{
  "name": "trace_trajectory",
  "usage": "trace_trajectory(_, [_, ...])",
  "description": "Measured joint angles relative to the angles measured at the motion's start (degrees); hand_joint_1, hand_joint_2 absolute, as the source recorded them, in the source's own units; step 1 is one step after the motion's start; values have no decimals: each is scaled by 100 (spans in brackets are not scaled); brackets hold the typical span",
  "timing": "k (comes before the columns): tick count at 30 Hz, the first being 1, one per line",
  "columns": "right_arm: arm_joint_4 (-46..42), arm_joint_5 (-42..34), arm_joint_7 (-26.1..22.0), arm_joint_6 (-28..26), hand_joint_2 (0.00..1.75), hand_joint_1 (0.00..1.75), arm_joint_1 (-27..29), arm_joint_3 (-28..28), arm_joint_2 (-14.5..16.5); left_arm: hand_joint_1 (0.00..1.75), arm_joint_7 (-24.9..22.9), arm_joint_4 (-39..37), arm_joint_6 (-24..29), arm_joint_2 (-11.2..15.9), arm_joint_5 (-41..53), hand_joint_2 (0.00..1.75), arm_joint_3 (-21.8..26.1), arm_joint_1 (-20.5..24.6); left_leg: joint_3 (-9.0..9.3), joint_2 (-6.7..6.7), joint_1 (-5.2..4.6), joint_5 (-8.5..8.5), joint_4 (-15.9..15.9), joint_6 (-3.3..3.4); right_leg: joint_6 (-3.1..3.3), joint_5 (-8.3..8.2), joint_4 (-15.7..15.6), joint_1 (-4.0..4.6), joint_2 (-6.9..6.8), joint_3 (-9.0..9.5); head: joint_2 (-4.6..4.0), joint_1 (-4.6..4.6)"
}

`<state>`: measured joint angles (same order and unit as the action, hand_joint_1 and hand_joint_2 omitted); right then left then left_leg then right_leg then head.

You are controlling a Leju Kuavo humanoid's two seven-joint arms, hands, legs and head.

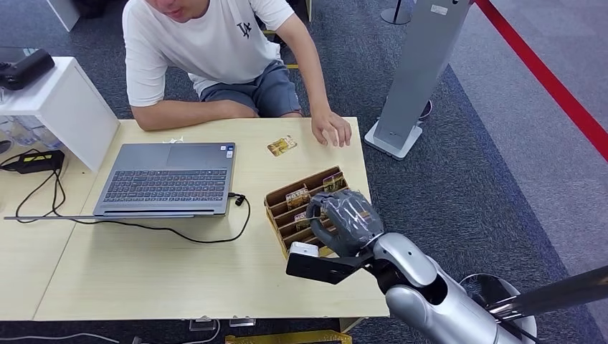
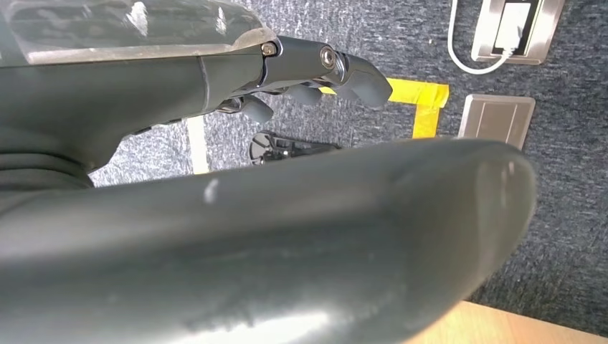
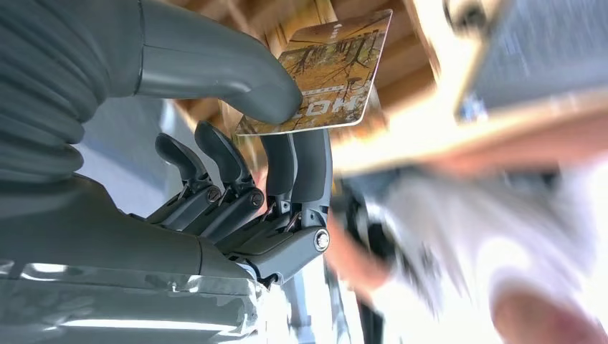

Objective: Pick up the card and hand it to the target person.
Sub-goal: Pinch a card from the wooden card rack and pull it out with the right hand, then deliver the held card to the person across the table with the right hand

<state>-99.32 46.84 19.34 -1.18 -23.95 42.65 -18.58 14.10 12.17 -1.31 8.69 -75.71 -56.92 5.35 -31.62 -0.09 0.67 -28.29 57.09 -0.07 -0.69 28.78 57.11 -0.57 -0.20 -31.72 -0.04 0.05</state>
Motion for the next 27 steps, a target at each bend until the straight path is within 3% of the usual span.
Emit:
trace_trajectory(10, [-603,1099,-549,-1501,175,159,233,-203,29,0,50,0,20,-8,18,0,0,1,-1,-1,0,0,0,0,0,0,0,0,0,1,0,1])
trace_trajectory(23, [-80,2303,-704,-2475,175,159,449,-215,363,0,49,2,-270,-33,-30,0,1,2,-3,-1,0,0,-1,0,0,0,1,0,0,1,0,-4])
trace_trajectory(27, [160,2639,-652,-2607,175,2,464,-215,432,0,50,0,-373,-37,-41,0,0,1,-6,-1,0,0,-1,0,0,0,1,0,-1,0,0,0])
